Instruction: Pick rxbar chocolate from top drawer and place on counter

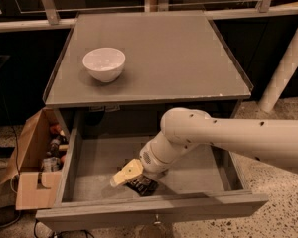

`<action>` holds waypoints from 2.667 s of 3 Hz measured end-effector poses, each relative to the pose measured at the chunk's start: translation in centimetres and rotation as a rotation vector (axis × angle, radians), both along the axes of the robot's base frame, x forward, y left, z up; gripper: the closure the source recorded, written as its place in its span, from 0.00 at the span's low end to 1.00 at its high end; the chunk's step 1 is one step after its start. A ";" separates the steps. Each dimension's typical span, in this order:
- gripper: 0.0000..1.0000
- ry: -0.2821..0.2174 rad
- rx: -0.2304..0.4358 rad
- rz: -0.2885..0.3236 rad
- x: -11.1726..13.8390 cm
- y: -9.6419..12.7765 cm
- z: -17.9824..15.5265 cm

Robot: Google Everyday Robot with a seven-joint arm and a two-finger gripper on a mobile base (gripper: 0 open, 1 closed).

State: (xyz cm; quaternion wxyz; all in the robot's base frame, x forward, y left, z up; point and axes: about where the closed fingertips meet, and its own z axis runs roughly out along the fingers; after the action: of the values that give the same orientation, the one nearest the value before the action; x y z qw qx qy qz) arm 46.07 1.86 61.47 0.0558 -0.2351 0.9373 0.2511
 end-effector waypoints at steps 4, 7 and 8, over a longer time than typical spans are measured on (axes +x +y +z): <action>0.00 0.051 0.039 0.007 -1.3 1.3 0.2; 0.41 0.056 0.039 0.005 -1.3 1.3 0.1; 0.64 0.056 0.039 0.005 -1.3 1.3 0.1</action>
Offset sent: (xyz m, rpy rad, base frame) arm -0.0402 0.0164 0.0379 0.0562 -0.0211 0.0475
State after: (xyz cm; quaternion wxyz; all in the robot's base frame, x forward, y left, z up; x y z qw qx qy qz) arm 44.81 3.13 61.52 0.0335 -0.2293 0.9328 0.2760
